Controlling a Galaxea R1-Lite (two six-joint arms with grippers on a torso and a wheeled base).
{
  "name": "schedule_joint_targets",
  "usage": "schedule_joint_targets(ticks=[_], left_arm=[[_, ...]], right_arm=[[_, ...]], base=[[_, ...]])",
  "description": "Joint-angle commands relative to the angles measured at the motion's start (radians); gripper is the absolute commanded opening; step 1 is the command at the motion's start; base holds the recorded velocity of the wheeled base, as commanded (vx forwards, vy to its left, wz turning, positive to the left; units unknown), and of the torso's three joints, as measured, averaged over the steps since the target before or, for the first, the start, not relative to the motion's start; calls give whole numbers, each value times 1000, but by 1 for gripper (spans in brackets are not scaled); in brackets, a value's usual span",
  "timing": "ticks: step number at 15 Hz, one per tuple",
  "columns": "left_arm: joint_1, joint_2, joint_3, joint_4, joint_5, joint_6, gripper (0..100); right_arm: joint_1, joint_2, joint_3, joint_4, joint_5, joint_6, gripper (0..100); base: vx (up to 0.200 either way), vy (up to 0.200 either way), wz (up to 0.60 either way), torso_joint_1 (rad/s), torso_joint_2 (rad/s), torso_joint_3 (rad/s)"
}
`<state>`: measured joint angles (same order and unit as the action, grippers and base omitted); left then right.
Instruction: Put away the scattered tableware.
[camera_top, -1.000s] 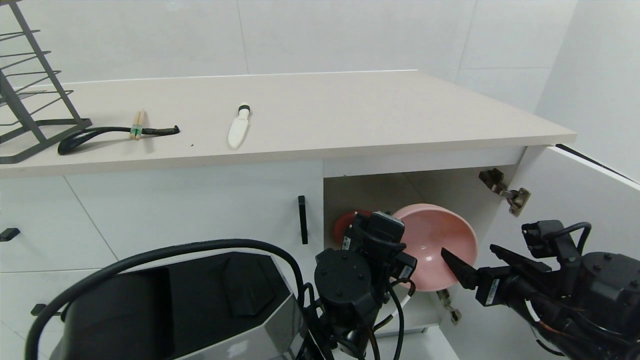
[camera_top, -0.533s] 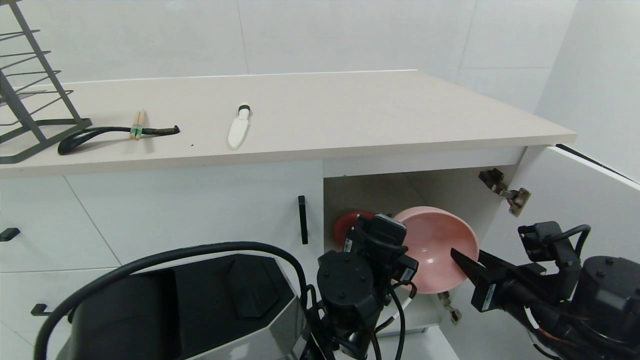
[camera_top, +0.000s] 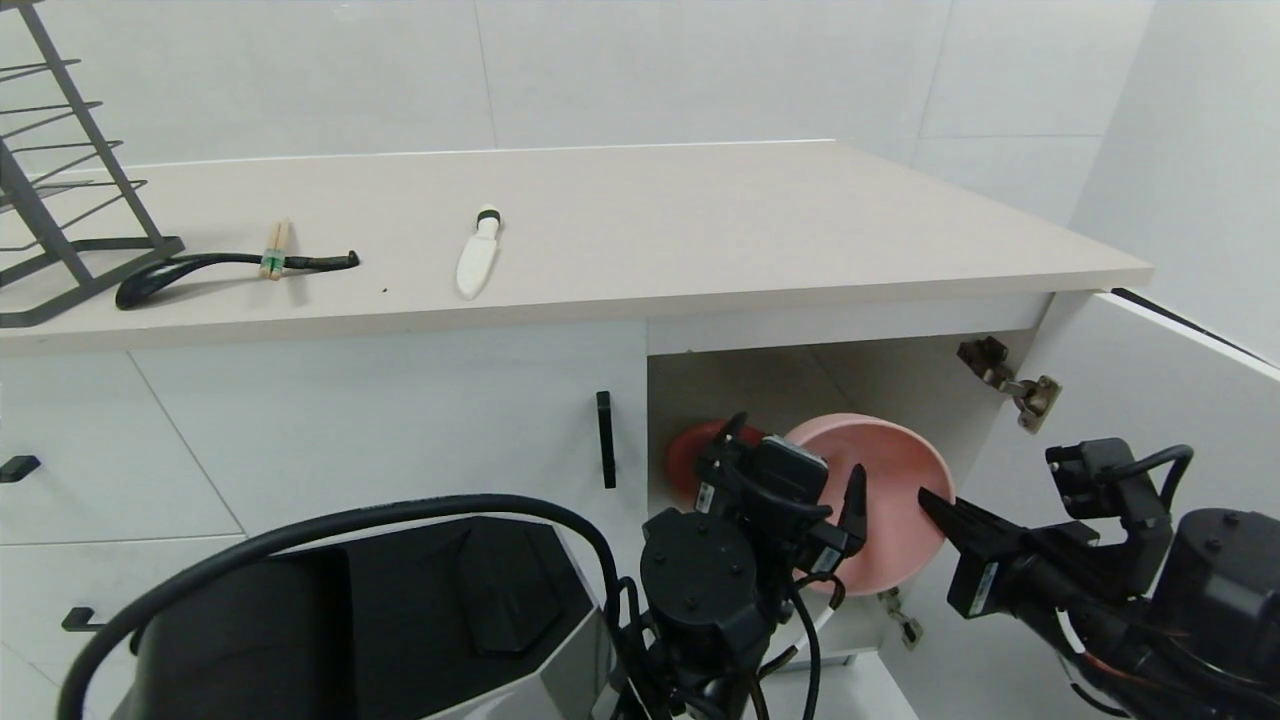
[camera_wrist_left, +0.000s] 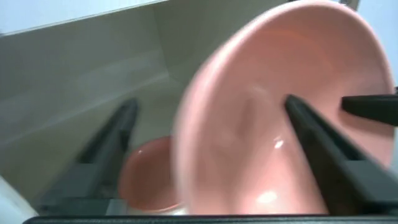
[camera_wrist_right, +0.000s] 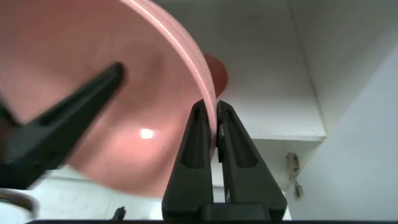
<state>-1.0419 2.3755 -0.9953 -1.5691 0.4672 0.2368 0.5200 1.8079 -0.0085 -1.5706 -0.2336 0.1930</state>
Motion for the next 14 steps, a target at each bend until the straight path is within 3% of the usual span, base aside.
schedule_joint_targets(ticks=[1, 4, 6, 7, 10, 14], left_arm=[[-1, -36, 14, -2, 1, 1, 100], [-23, -114, 106, -2, -6, 4, 100], [-27, -164, 176, -2, -39, 1, 100], [-49, -251, 300, -2, -128, 4, 100], [-64, -354, 465, -2, -242, 9, 100], [40, -443, 593, -2, -387, 4, 100]], right_arm=[[-32, 2, 1, 0, -4, 0, 0], [-38, 2, 1, 0, -4, 0, 0], [-52, 4, 1, 0, -4, 0, 0], [-63, 4, 2, 0, -3, 0, 0], [-60, 4, 4, 0, -3, -1, 0], [-55, 27, 5, 0, -4, -1, 0]], base=[[0, 0, 0, 0, 0, 0], [0, 0, 0, 0, 0, 0], [0, 0, 0, 0, 0, 0], [0, 0, 0, 0, 0, 0], [0, 0, 0, 0, 0, 0], [0, 0, 0, 0, 0, 0]])
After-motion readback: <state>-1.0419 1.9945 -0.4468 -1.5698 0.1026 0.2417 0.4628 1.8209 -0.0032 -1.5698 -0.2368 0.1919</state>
